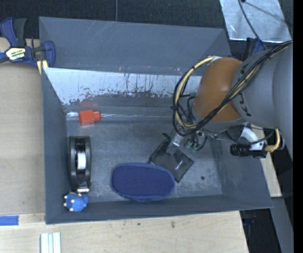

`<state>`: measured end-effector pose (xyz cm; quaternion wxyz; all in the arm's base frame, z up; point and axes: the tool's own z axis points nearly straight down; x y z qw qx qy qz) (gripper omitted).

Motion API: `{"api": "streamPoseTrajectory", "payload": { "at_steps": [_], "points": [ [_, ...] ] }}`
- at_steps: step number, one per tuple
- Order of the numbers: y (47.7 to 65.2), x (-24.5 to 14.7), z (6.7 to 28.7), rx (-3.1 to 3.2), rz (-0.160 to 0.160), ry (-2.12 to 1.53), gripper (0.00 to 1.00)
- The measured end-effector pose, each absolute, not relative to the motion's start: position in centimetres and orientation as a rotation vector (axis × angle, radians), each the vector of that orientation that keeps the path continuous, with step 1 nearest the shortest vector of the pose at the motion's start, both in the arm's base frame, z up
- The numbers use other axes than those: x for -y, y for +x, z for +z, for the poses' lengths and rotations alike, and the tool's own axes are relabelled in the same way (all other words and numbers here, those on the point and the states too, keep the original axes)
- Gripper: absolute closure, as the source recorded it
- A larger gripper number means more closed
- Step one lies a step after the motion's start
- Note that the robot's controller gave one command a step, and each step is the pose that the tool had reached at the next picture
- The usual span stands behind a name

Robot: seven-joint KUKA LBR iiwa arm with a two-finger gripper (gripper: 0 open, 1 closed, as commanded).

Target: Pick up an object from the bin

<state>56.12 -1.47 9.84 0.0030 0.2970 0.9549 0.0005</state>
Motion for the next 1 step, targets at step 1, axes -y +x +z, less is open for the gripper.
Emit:
{"api": "streamPoseTrajectory", "payload": {
  "at_steps": [1],
  "points": [
    [56.2,1.5,10.3,-2.996,0.001,0.926,1.0]
  ]
}}
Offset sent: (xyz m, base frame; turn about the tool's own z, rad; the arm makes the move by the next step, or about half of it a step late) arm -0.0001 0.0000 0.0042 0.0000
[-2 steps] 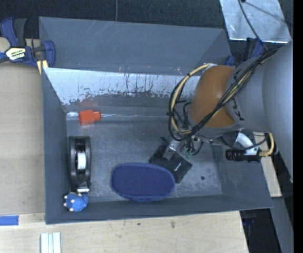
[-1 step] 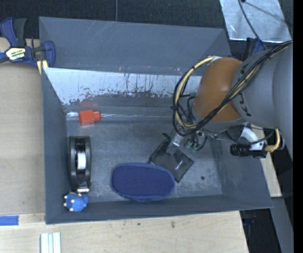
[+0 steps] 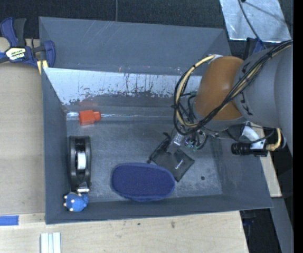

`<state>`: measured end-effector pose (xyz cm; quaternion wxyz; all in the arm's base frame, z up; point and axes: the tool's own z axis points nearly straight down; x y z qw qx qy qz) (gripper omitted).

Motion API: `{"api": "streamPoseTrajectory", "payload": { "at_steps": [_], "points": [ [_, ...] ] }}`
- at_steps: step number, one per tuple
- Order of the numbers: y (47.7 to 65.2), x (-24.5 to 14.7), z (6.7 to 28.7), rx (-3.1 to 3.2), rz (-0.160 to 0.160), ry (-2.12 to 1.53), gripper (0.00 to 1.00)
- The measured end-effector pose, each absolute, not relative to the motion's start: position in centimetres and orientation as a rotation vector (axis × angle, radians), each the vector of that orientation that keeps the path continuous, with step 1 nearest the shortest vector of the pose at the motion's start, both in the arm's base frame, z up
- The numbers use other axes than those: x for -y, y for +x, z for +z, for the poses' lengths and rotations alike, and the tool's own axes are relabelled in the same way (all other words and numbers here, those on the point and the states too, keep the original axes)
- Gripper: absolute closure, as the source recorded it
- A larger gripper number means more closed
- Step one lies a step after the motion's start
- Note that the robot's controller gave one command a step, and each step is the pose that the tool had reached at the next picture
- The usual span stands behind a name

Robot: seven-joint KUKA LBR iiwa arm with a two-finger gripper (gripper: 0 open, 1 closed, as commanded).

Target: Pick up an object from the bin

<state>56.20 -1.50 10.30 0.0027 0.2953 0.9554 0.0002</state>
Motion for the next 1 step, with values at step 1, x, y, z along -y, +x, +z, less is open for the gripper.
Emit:
{"api": "streamPoseTrajectory", "payload": {
  "at_steps": [1],
  "points": [
    [56.35,1.56,14.63,-2.996,0.002,0.921,1.0]
  ]
}}
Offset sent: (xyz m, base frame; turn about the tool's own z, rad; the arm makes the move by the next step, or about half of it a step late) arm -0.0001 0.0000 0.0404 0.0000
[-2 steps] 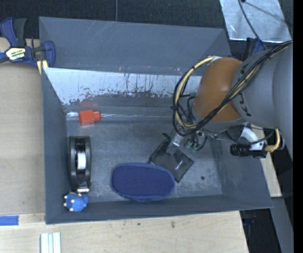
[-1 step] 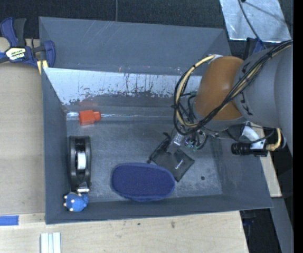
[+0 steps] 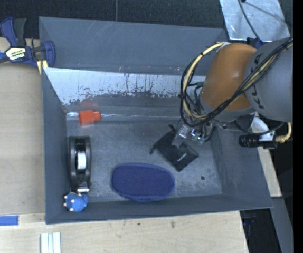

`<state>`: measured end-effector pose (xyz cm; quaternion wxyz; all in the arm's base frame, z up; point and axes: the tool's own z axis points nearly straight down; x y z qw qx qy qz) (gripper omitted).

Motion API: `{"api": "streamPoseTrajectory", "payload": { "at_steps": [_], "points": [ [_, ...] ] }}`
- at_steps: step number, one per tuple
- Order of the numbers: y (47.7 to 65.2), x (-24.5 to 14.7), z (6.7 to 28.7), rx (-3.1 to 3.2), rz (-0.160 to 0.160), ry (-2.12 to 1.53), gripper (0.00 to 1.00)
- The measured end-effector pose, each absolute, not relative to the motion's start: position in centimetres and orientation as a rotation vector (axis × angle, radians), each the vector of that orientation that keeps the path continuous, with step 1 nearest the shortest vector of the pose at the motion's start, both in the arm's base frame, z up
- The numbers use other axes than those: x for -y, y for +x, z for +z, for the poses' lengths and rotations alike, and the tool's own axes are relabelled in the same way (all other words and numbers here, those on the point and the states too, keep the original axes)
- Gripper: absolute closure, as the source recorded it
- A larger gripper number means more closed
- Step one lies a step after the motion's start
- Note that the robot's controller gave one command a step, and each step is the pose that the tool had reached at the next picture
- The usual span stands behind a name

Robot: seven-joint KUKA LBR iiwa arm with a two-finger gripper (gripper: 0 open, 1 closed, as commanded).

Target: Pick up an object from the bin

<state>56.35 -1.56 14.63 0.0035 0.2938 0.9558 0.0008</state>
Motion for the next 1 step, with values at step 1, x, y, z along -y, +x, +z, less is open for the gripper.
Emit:
{"api": "streamPoseTrajectory", "payload": {
  "at_steps": [1],
  "points": [
    [56.51,1.65,18.15,-2.997,0.002,0.917,1.0]
  ]
}}
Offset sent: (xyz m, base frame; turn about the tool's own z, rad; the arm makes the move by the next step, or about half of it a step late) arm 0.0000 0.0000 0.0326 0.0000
